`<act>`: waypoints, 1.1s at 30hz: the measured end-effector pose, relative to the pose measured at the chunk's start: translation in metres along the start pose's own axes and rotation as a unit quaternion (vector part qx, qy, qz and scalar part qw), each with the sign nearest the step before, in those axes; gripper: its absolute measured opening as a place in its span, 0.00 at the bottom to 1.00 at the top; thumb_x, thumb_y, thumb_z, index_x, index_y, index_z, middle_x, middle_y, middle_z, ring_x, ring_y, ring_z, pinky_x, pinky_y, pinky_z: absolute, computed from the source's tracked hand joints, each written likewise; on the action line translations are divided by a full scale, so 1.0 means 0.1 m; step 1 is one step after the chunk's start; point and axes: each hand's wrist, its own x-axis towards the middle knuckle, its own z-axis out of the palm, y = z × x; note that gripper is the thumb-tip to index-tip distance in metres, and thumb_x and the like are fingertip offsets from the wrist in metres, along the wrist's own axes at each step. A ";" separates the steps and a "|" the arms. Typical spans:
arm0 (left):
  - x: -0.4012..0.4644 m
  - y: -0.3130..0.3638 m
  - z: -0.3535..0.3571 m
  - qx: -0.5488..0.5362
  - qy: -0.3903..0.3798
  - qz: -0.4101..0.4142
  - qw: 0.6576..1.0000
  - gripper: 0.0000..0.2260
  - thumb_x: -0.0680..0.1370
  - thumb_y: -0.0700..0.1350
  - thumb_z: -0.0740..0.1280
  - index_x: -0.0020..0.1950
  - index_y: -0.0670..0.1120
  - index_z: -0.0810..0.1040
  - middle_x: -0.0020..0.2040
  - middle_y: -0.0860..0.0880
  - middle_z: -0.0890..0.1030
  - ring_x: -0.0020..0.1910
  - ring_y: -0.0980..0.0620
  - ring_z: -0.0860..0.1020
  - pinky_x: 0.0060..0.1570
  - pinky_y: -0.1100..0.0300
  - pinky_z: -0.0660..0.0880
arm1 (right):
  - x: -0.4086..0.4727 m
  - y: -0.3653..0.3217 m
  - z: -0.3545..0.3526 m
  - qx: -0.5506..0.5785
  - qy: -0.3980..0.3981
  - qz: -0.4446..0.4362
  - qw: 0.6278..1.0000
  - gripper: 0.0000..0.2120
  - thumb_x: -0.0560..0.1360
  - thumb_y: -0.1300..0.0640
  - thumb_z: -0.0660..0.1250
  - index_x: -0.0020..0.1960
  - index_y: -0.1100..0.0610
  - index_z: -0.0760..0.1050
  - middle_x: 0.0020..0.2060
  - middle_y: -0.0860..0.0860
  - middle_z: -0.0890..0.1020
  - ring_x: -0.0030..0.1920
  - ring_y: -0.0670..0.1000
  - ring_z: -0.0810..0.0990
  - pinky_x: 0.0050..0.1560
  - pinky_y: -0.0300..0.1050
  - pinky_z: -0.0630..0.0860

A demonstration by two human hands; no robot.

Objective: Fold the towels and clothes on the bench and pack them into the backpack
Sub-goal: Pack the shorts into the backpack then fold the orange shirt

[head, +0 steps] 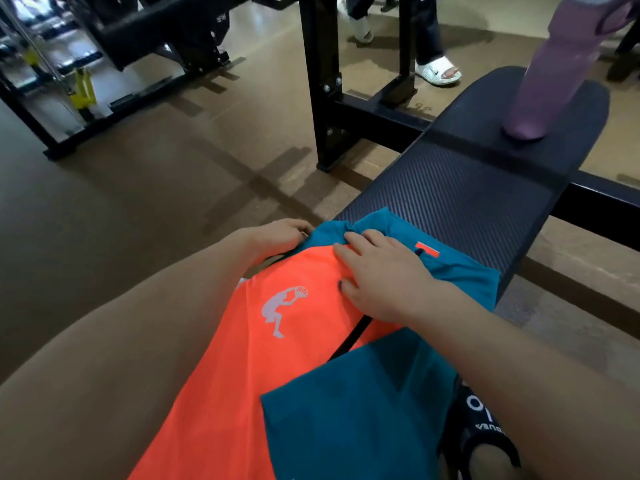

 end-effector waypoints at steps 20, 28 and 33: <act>-0.82 0.12 -0.67 0.598 0.081 0.165 0.780 0.05 0.75 0.49 0.66 0.47 0.48 0.76 0.43 0.50 0.77 0.43 0.46 0.78 0.39 0.54 0.74 | -0.01 0.02 -0.07 0.015 -0.072 0.032 0.997 0.30 0.81 0.43 0.53 0.81 0.46 0.51 0.81 0.53 0.51 0.79 0.56 0.51 0.78 0.56 0.53; -1.63 0.01 -0.85 0.670 0.136 0.202 0.701 0.14 0.76 0.57 0.62 0.48 0.50 0.82 0.47 0.54 0.77 0.46 0.49 0.78 0.43 0.55 0.72 | -0.04 -0.02 -0.07 -0.012 -0.077 0.046 0.996 0.30 0.81 0.42 0.51 0.81 0.46 0.49 0.81 0.54 0.50 0.79 0.57 0.51 0.78 0.54 0.53; -2.19 0.03 -0.41 0.598 0.143 0.121 0.779 0.09 0.75 0.52 0.65 0.53 0.53 0.71 0.42 0.52 0.75 0.47 0.45 0.80 0.38 0.56 0.67 | -0.09 -0.07 -0.08 -0.024 -0.067 0.066 0.995 0.30 0.81 0.43 0.51 0.81 0.48 0.52 0.80 0.57 0.52 0.78 0.59 0.54 0.76 0.55 0.56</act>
